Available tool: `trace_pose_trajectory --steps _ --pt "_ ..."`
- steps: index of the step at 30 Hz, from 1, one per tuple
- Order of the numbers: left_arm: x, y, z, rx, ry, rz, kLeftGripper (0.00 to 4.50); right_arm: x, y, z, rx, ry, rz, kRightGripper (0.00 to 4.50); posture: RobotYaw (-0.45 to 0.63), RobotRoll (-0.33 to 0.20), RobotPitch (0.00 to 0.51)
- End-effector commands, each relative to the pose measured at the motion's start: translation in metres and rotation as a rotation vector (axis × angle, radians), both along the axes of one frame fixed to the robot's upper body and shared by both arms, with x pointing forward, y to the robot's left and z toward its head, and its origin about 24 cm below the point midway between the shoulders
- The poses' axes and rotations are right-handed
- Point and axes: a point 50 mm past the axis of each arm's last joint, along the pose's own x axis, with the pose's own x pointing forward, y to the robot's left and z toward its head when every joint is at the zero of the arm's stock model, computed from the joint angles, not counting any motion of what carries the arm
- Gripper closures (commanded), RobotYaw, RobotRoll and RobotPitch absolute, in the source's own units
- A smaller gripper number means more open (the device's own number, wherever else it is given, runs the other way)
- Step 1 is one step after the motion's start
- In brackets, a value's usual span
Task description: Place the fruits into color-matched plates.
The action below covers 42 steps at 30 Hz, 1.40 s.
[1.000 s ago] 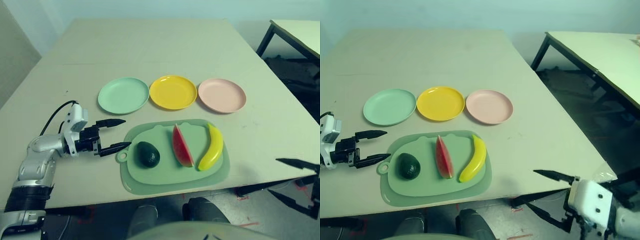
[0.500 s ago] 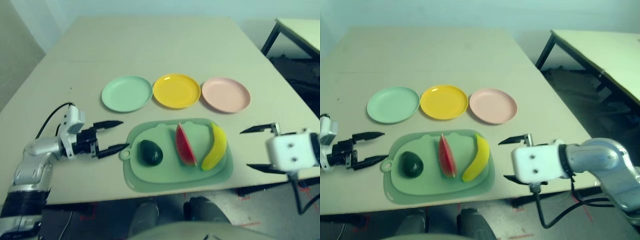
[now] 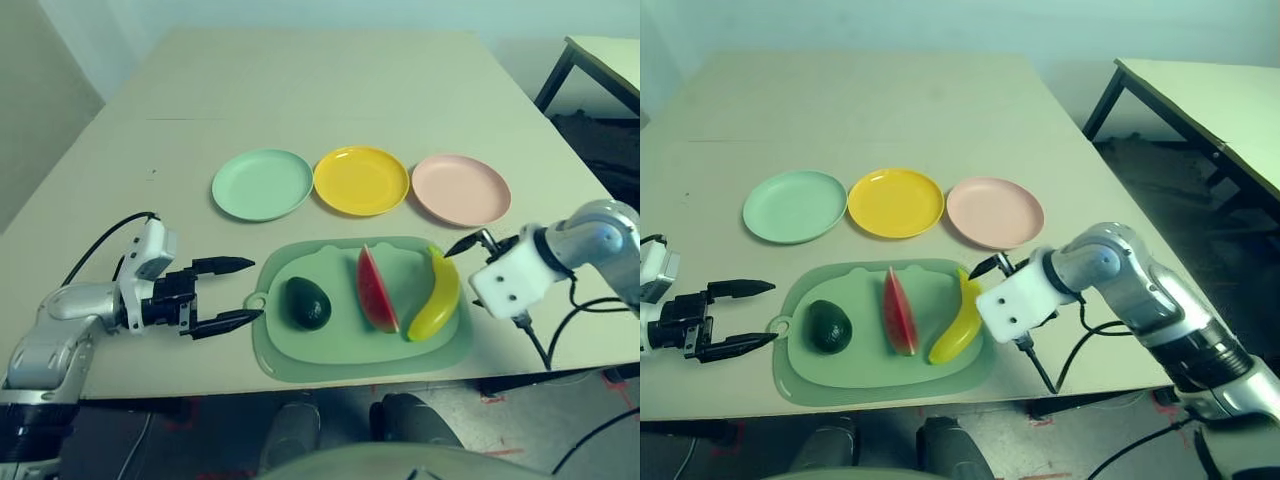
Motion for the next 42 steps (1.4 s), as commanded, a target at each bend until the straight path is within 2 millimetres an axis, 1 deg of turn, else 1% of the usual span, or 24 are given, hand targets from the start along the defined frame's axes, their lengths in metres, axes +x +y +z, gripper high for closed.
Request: trace_pose_trajectory --steps 1,4,10,18,20,22,24,25,27,33,35,40,42 --pt "-0.004 -0.005 0.010 0.002 -0.027 -0.063 0.00 0.002 0.004 -0.004 -0.020 0.024 0.029 0.05 0.10 0.000 0.082" --pt "-0.007 -0.010 0.017 -0.002 -0.063 -0.130 0.00 0.004 0.006 -0.007 -0.031 0.043 0.044 0.05 0.11 0.000 0.083" --pt "-0.005 -0.015 0.025 0.037 -0.166 -0.251 0.00 0.003 0.008 -0.014 -0.053 0.096 0.057 0.05 0.13 0.000 0.084" --pt "0.003 -0.016 0.026 0.066 -0.220 -0.283 0.00 0.002 0.009 -0.021 -0.064 0.124 0.048 0.05 0.11 0.000 0.087" --pt "0.004 -0.016 0.026 0.069 -0.228 -0.280 0.00 0.000 0.007 -0.024 -0.082 0.138 0.043 0.44 0.11 0.000 0.087" --pt "0.005 -0.015 0.026 0.073 -0.236 -0.276 0.00 -0.002 0.004 -0.026 -0.094 0.162 0.038 1.01 0.11 0.000 0.089" --pt "0.006 -0.014 0.025 0.083 -0.245 -0.268 0.00 -0.005 0.000 -0.030 -0.115 0.185 0.037 1.68 0.10 0.000 0.088" --pt "0.007 -0.014 0.026 0.080 -0.252 -0.260 0.00 -0.006 -0.002 -0.031 -0.124 0.198 0.032 2.15 0.11 0.000 0.087" --pt "0.007 -0.014 0.027 0.081 -0.260 -0.255 0.00 -0.008 -0.004 -0.034 -0.133 0.210 0.030 2.82 0.11 0.000 0.087" --pt "0.007 -0.013 0.027 0.078 -0.265 -0.240 0.00 -0.009 -0.010 -0.040 -0.143 0.228 0.015 2.83 0.11 0.000 0.085" --pt "0.006 -0.013 0.027 0.073 -0.261 -0.233 0.00 -0.005 -0.012 -0.034 -0.132 0.219 0.000 2.83 0.12 0.000 0.084" --pt "0.007 -0.012 0.025 0.037 -0.256 -0.184 0.00 0.011 -0.020 -0.003 -0.141 0.183 -0.045 2.83 0.12 0.000 0.077" --pt "0.008 -0.012 0.024 0.033 -0.250 -0.161 0.00 0.017 -0.021 0.006 -0.144 0.167 -0.059 2.83 0.12 0.000 0.077"
